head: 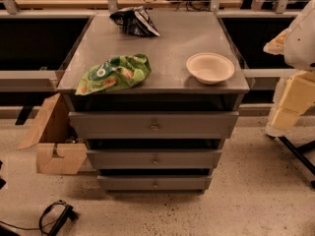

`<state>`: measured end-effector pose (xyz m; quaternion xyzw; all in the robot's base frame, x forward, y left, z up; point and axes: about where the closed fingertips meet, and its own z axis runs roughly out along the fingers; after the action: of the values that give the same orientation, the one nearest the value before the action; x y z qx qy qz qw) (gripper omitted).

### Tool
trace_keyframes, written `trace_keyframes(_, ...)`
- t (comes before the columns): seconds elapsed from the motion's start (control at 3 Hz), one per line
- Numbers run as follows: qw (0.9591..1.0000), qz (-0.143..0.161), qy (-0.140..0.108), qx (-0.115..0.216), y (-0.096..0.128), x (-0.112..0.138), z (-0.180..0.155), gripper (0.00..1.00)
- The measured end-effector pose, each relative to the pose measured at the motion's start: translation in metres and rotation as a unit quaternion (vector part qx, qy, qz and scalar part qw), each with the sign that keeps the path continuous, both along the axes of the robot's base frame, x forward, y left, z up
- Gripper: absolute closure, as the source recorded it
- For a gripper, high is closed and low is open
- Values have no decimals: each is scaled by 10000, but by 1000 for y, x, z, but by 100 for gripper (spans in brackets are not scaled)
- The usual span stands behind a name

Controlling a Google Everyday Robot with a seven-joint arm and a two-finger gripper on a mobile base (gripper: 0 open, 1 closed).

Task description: Open bottom drawer

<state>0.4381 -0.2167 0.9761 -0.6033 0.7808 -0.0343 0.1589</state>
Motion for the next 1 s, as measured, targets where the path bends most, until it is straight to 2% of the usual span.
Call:
trace_keyframes(0.33, 10000, -3, -23, 1, 2, -1, -3, 0)
trace_keyframes(0.67, 9998, 150, -50, 133, 17, -6, -22, 0)
trace_keyframes(1.0, 9986, 484, -195, 70, 39, -15, -72, 0)
